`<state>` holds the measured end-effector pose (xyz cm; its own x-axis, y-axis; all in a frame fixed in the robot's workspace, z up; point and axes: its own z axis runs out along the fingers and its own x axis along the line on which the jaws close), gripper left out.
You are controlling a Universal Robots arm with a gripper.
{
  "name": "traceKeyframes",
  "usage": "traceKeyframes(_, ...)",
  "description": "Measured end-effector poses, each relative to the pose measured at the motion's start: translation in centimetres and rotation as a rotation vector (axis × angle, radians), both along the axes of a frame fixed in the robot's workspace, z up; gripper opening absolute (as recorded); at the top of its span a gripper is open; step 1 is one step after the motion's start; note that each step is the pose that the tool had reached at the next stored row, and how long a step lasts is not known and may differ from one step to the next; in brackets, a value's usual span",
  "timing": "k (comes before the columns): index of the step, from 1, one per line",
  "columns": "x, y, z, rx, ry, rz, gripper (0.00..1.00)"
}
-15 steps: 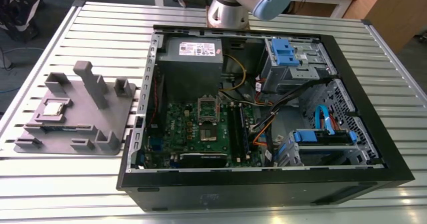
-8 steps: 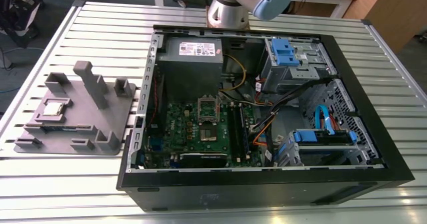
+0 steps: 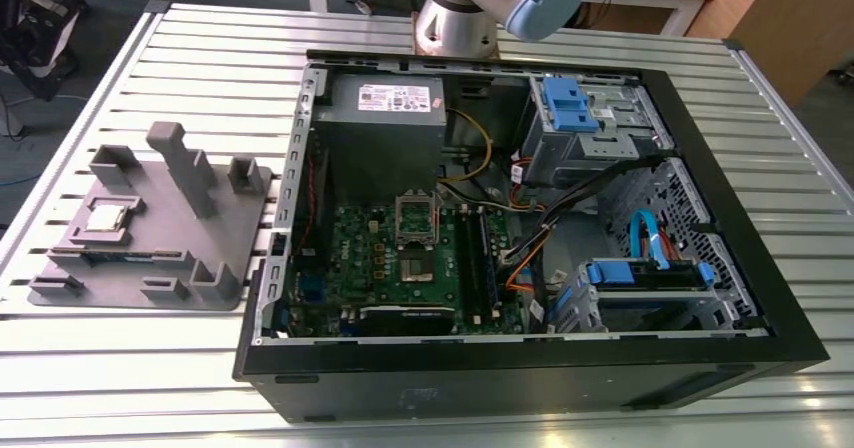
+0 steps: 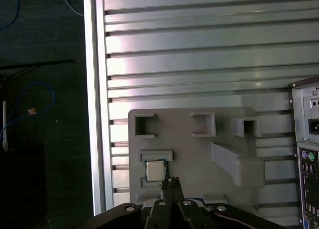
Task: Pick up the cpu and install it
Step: 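Reach for the cpu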
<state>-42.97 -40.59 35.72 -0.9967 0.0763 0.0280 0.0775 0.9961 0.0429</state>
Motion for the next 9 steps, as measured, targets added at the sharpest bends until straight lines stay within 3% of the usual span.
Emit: traceKeyframes(9,-0.01,0.0,-0.18,-0.0001,0.0001,0.0,0.11)
